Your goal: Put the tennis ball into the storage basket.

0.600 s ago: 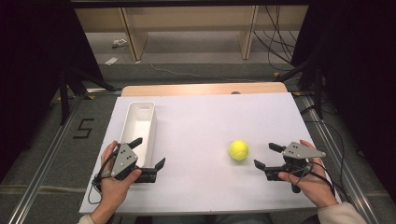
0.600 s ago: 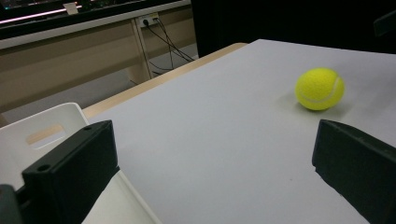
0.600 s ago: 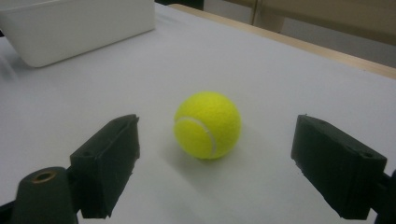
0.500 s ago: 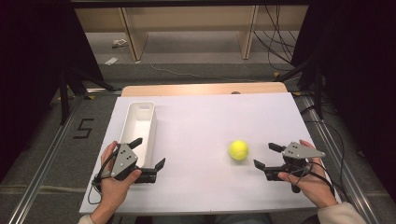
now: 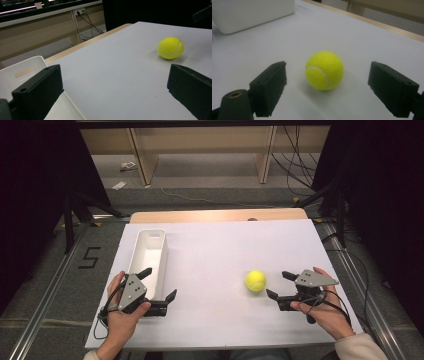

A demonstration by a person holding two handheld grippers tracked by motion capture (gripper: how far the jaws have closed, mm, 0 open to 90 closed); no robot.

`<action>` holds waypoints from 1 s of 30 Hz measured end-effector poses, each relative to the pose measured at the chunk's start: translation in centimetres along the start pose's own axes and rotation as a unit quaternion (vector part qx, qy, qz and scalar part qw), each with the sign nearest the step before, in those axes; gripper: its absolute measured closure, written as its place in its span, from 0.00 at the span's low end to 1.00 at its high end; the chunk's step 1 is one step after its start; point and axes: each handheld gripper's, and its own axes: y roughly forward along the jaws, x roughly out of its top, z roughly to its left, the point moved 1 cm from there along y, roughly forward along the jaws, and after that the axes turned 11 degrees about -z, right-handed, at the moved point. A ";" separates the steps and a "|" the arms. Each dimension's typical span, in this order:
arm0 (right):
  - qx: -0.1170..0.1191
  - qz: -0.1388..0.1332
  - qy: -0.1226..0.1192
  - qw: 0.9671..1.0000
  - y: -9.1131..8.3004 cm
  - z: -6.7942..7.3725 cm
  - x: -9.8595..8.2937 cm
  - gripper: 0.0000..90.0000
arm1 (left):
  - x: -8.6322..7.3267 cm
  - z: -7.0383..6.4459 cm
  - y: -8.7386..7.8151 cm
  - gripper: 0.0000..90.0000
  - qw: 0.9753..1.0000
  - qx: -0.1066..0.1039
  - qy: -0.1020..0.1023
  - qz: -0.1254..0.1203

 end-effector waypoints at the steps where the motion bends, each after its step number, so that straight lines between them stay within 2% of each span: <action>1: -0.001 0.001 0.002 1.000 0.1 0.0 0.0 0.18 | 0.0 0.0 0.0 0.00 1.000 0.000 0.000 0.000; 10: -0.002 0.011 -0.002 1.000 1.8 -0.1 0.0 0.18 | 0.1 0.0 0.0 0.00 1.000 0.000 0.002 -0.002; 20: -0.010 0.044 -0.006 0.999 4.8 -0.7 -0.6 0.18 | 0.1 0.0 0.0 0.00 1.000 -0.001 0.002 -0.002; 30: -0.004 0.066 -0.007 0.998 6.3 -0.8 -1.1 0.18 | 0.1 0.0 0.0 0.00 1.000 0.000 0.002 -0.001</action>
